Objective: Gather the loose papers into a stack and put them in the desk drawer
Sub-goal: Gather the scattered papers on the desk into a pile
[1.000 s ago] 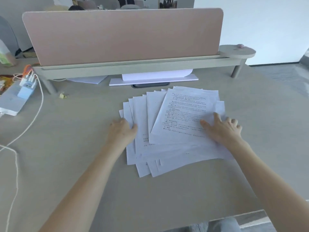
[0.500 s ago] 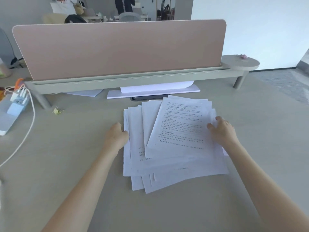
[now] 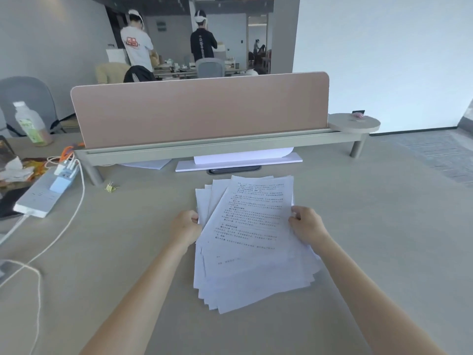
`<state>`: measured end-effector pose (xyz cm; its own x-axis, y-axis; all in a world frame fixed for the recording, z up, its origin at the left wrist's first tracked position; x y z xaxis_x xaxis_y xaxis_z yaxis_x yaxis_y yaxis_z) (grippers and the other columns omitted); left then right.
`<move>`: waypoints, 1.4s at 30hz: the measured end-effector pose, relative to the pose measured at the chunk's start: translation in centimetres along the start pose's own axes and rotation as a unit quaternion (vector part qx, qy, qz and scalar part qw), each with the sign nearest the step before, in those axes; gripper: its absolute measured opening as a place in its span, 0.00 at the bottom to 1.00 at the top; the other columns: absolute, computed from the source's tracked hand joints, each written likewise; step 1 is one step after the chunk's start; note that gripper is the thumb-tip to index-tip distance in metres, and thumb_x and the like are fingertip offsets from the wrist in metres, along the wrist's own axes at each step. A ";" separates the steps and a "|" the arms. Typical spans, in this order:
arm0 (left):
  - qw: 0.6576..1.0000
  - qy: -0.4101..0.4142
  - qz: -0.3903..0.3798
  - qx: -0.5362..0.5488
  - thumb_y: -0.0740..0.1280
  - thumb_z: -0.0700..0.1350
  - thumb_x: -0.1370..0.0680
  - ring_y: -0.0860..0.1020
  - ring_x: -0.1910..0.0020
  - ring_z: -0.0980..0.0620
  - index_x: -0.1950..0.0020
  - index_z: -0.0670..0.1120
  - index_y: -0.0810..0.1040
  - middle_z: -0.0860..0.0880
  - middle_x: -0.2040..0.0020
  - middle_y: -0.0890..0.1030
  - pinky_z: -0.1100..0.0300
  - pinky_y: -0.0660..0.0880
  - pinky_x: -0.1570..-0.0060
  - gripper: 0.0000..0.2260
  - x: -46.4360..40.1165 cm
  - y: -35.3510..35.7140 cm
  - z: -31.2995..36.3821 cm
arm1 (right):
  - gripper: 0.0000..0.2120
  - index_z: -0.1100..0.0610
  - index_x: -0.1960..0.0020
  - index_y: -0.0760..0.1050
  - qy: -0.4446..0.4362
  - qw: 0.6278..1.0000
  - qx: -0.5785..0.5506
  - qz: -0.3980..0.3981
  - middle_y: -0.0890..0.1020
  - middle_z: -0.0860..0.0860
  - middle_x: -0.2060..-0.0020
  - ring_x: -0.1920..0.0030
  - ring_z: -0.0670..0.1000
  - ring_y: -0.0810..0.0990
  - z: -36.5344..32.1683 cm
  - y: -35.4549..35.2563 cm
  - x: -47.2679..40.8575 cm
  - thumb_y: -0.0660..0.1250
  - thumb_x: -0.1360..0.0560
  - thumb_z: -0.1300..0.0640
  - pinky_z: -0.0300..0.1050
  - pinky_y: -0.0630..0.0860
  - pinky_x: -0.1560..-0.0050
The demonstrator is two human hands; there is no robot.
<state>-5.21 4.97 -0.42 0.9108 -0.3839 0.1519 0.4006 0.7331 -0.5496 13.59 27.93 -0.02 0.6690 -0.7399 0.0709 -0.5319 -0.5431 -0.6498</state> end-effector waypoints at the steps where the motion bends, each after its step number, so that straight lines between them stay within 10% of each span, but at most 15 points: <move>1: 1.000 -0.005 0.006 0.003 0.62 0.32 0.28 0.78 0.57 0.43 0.52 0.44 0.79 0.48 0.57 0.79 0.57 0.73 0.63 0.11 0.6 -0.3 -0.2 | 0.11 0.64 0.56 0.78 -0.004 1.000 0.003 -0.006 0.71 0.51 0.70 0.62 0.56 0.68 0.1 0.0 0.6 0.57 0.25 0.66 0.45 0.64 0.66; 7: 0.995 -0.066 0.031 0.067 0.62 0.36 0.32 0.79 0.58 0.45 0.59 0.49 0.72 0.46 0.54 0.79 0.51 0.77 0.52 0.08 2.9 -2.3 -0.9 | 0.19 0.64 0.35 0.77 -0.012 0.990 0.119 0.073 0.83 0.63 0.45 0.41 0.64 0.79 1.1 -1.2 2.9 0.60 0.23 0.60 0.52 0.76 0.44; 13: 0.993 -0.065 -0.003 0.098 0.62 0.37 0.35 0.66 0.61 0.47 0.62 0.46 0.67 0.44 0.61 0.67 0.53 0.67 0.60 0.06 4.8 -2.0 0.3 | 0.13 0.58 0.64 0.65 -0.027 0.987 0.160 -0.001 0.75 0.53 0.64 0.56 0.58 0.73 -0.5 0.2 4.0 0.59 0.22 0.57 0.47 0.65 0.64; 22: 0.981 -0.096 -0.025 0.166 0.65 0.35 0.31 0.74 0.62 0.44 0.61 0.41 0.70 0.42 0.60 0.76 0.53 0.77 0.62 0.05 3.1 -2.6 0.0 | 0.16 0.57 0.68 0.62 0.034 0.998 0.048 0.031 0.70 0.53 0.70 0.65 0.56 0.70 -1.6 0.6 2.9 0.62 0.23 0.60 0.45 0.62 0.70; 26: 0.979 -0.097 -0.042 0.174 0.66 0.36 0.27 0.79 0.57 0.43 0.43 0.34 0.75 0.39 0.47 0.81 0.59 0.77 0.71 0.14 2.4 -3.0 -0.4 | 0.17 0.57 0.72 0.63 0.044 0.997 0.061 -0.002 0.69 0.53 0.74 0.67 0.55 0.69 -2.8 1.7 2.8 0.60 0.25 0.64 0.44 0.61 0.70; 30: 0.986 -0.081 -0.065 0.128 0.68 0.41 0.24 0.80 0.44 0.41 0.39 0.39 0.76 0.42 0.42 0.81 0.55 0.75 0.50 0.14 2.2 -2.9 -0.3 | 0.16 0.56 0.71 0.60 0.036 0.997 0.059 -0.033 0.67 0.53 0.76 0.73 0.54 0.65 -3.8 3.5 3.1 0.58 0.26 0.65 0.43 0.59 0.72; 42: 0.971 -0.059 -0.116 0.200 0.71 0.32 0.25 0.78 0.45 0.45 0.37 0.42 0.76 0.45 0.42 0.81 0.54 0.74 0.45 0.18 1.7 -3.6 -0.7 | 0.12 0.57 0.67 0.66 0.012 1.000 0.016 -0.015 0.67 0.49 0.73 0.70 0.52 0.64 -3.6 4.1 2.1 0.61 0.25 0.60 0.44 0.57 0.70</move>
<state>-5.13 1.29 1.25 0.7866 -0.5156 0.3397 0.5823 0.8024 -0.1304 10.90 22.74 0.15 0.6706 -0.7338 0.1086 -0.4948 -0.5515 -0.6716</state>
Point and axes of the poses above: each hand's wrist, its own x-axis away from the middle knuckle, its own y-axis out of the palm, z = x × y, the point moved 1 cm from there along -x, towards the middle knuckle
